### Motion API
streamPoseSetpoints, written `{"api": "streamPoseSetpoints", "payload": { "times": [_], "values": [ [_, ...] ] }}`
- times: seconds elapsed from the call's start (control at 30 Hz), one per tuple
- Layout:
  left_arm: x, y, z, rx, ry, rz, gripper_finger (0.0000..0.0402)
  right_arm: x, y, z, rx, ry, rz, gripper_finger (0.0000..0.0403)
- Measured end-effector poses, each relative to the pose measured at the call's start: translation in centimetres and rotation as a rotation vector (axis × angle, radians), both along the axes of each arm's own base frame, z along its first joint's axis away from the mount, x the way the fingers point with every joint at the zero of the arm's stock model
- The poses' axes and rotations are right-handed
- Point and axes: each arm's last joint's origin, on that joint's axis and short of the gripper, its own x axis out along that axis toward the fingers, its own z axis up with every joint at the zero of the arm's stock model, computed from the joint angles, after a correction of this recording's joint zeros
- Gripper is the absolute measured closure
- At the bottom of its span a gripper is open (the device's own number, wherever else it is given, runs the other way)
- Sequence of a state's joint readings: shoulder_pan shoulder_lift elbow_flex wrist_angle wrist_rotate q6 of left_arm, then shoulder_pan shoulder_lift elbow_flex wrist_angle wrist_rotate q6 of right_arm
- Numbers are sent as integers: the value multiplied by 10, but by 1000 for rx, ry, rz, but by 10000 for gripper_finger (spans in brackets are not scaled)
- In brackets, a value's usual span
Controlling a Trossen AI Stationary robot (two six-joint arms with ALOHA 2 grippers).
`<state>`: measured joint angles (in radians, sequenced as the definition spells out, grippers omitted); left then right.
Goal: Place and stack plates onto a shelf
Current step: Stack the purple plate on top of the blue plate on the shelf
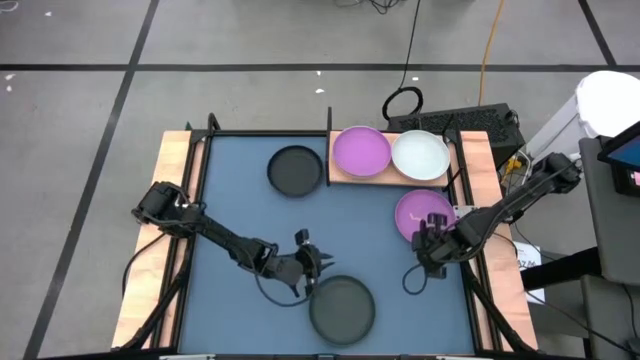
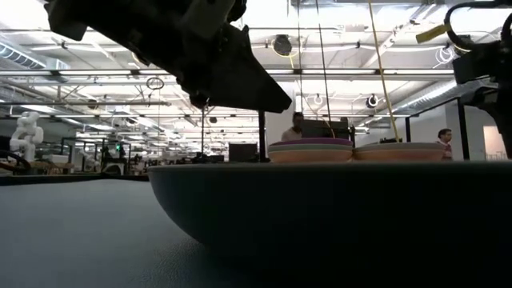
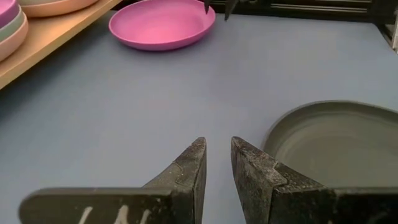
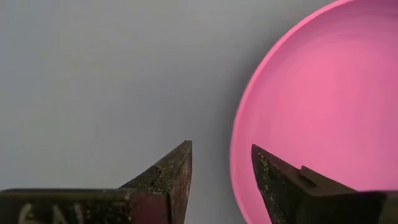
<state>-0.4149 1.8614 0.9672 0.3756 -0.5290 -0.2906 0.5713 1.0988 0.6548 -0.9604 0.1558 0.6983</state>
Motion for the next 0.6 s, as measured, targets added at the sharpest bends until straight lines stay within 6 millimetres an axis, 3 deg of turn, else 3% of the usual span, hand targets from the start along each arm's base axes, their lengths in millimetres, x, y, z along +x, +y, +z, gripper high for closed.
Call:
{"api": "streamPoseSetpoints", "payload": {
  "times": [0.6],
  "values": [
    [-2, -4, 0, 2, 3, -11, 321, 9, 6, -14, -30, 50, -4, 261]
  ]
}}
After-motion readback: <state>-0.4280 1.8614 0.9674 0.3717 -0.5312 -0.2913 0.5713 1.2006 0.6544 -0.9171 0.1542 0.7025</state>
